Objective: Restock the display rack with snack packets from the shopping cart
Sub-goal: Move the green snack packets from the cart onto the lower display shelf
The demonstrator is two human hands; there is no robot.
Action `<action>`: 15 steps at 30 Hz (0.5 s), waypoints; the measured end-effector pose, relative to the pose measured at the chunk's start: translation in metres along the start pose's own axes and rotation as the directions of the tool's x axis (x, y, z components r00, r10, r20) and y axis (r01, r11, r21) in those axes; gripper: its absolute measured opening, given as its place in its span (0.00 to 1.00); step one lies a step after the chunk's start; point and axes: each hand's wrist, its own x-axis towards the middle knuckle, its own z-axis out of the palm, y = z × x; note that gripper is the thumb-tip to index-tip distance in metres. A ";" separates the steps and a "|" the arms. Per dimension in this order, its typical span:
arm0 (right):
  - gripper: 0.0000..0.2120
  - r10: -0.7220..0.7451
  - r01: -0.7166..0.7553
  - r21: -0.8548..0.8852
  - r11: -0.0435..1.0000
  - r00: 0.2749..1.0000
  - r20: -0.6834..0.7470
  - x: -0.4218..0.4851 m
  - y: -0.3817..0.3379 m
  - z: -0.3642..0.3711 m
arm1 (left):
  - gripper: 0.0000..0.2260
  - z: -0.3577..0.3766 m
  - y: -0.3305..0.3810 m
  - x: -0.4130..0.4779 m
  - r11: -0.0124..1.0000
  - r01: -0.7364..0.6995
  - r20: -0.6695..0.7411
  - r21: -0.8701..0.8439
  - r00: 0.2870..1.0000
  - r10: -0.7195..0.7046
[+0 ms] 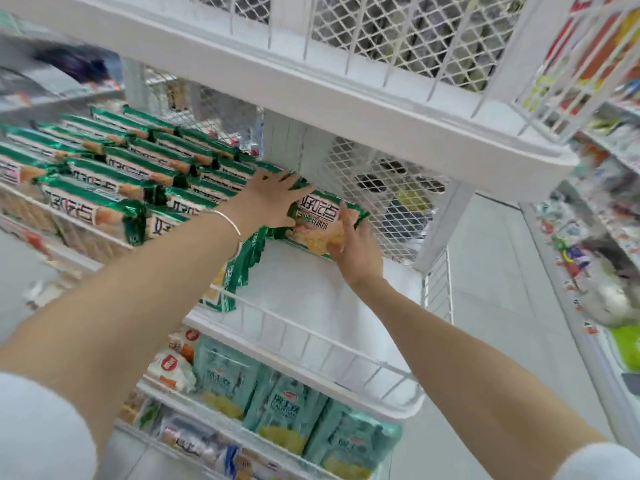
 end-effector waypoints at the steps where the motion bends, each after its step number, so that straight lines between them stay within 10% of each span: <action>1: 0.44 -0.020 0.018 -0.121 0.992 1.000 -0.015 0.000 0.006 -0.001 | 0.41 0.000 0.001 0.000 1.000 0.008 -0.007 0.022 1.000 -0.008; 7: 0.46 -0.328 0.285 -0.475 0.833 0.944 -0.009 -0.003 0.038 -0.002 | 0.45 -0.001 0.012 0.001 0.985 0.096 0.014 0.143 0.995 -0.099; 15: 0.37 -0.250 0.308 -0.461 0.832 0.951 0.183 0.003 0.022 -0.017 | 0.34 -0.008 -0.001 -0.013 0.987 0.039 -0.013 -0.155 0.999 -0.041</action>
